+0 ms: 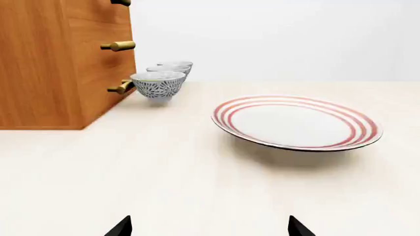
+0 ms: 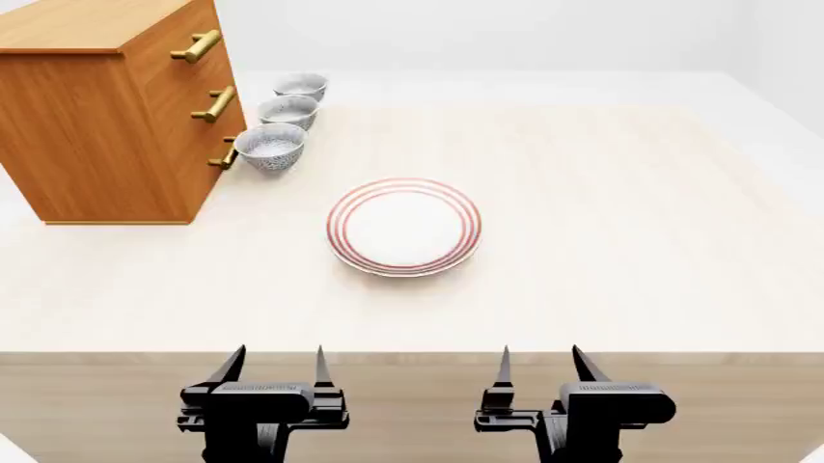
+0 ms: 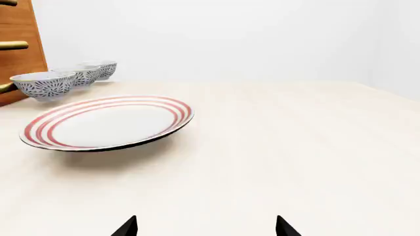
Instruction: Put the bowl in the middle on the plate.
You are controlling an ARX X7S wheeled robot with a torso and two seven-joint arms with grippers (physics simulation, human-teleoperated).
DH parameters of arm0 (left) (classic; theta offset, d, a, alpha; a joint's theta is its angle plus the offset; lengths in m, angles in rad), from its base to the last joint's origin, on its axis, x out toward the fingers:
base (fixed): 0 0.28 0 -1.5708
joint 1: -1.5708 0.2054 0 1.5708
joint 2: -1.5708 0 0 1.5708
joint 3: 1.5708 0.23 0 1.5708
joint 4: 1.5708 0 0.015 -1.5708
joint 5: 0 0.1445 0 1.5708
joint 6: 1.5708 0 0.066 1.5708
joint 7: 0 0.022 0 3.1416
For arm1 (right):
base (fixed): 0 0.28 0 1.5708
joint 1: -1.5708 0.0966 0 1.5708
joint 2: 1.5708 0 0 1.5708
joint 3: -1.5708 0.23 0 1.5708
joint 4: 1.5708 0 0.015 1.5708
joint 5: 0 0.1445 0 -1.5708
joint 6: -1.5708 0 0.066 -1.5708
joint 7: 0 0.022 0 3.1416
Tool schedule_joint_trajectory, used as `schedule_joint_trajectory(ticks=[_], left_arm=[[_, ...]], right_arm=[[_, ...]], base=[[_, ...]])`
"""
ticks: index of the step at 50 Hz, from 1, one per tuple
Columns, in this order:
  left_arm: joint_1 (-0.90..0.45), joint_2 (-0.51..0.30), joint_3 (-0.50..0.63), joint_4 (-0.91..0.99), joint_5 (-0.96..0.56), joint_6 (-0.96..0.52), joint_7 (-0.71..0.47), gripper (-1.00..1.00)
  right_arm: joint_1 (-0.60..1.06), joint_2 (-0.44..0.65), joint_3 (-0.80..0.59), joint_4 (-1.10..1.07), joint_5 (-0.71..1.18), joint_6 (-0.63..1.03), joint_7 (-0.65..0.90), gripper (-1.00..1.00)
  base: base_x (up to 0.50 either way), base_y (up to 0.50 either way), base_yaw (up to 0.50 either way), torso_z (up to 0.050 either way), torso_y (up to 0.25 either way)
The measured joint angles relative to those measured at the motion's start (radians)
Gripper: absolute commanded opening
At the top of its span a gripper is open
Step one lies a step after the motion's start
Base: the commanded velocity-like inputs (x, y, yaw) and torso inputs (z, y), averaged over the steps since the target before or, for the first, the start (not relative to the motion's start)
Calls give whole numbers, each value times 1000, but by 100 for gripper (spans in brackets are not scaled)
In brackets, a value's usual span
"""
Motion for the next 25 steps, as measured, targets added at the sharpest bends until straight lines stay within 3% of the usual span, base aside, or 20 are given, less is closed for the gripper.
schedule_joint_trajectory(ticks=[16,25], left_arm=[[0,-31,34,9,-51,-12,-40,100],[27,-62,46,178,-66,-86,-73,100]], right_arm=[[0,35,-47,-9,11,11,40,100],[-16,59,-52,-185,35,112,66,100]], base=[[0,0,0,0,0],[0,0,0,0,0]])
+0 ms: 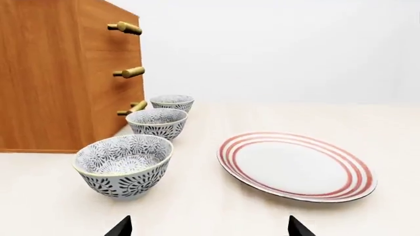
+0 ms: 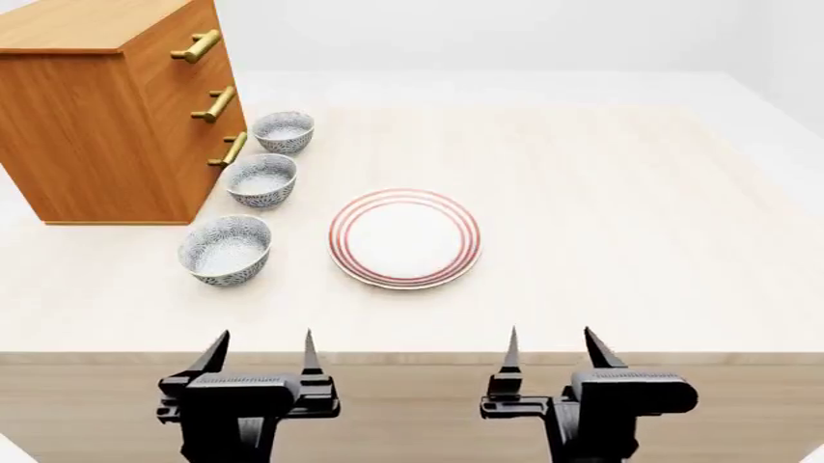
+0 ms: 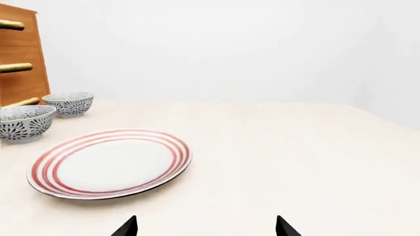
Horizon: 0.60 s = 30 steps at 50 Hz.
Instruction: Put the bowl in the middle on the plate.
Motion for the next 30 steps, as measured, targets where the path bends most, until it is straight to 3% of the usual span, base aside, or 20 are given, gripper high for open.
schedule_joint_trajectory(ticks=[22,30], left_arm=[[64,-54,-25,524,-54,-263,-92,100],[75,-67,-26,612,-65,-299,-112,100]], right_arm=[[-19,51,35,-542,105,323,61,100],[-24,64,45,-628,144,363,68,100]], base=[[0,0,0,0,0],[442,0,0,0,0]])
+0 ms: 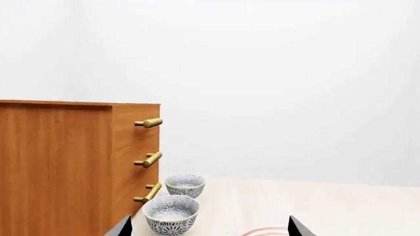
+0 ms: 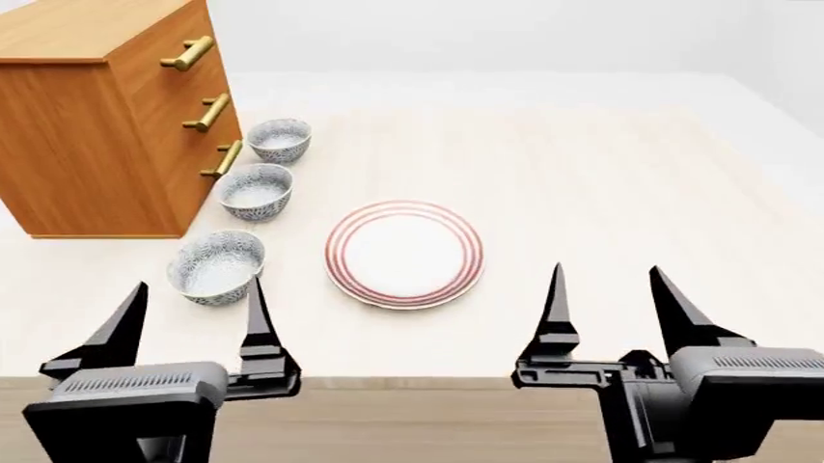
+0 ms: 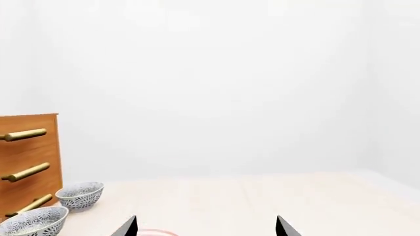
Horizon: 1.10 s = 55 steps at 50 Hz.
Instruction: Put the bowl in the middle on the plate.
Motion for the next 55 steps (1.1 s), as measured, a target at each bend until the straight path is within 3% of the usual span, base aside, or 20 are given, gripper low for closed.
schedule_joint_trajectory(ticks=[49,55], left_arm=[[14,-48,28,85,-34,-18,-59,100],[14,-53,32,88,-36,-19,-65,100]], right_arm=[[-4,55,-20,-73,58,29,52,100],[-11,59,-19,-74,64,12,54,100]], base=[[500,0,0,0,0],[0,83,0,0,0]])
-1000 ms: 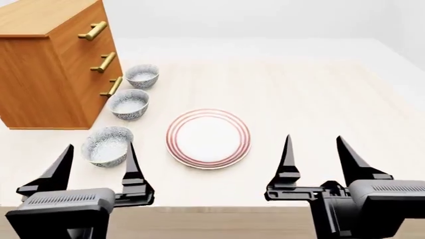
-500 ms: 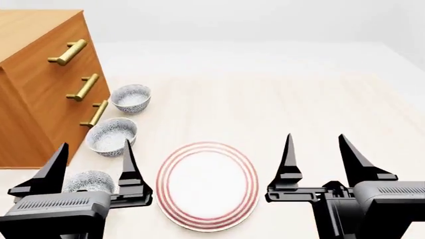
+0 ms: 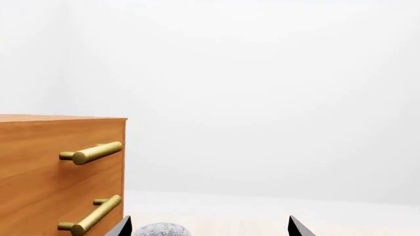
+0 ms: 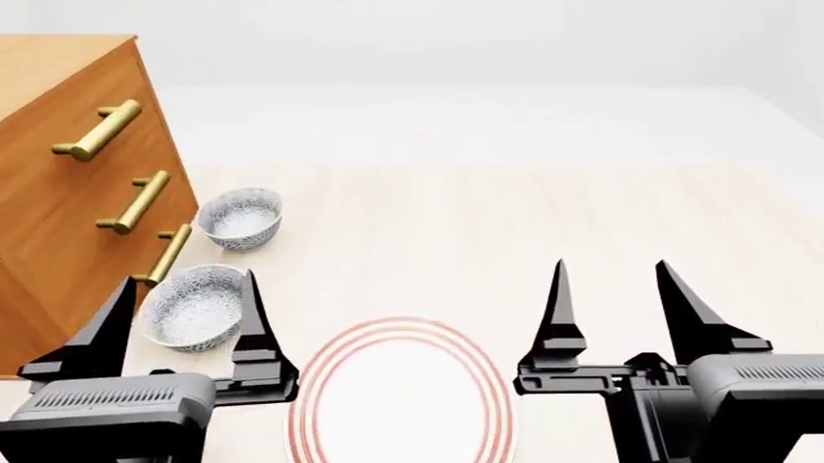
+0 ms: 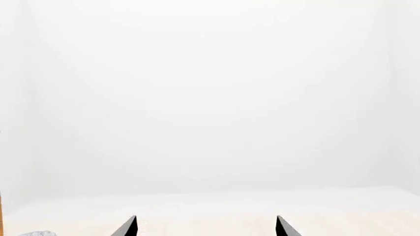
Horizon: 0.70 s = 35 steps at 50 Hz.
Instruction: Put the bowl in the middle on the plate.
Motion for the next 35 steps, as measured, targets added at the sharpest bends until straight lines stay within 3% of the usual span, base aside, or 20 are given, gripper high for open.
schedule_joint_trajectory(ticks=[35], left_arm=[[4,-27,29,24,-2,-2,-33,100]], right_arm=[[-7,30,-10,-9,33,-7,26,100]], base=[[0,500,0,0,0]])
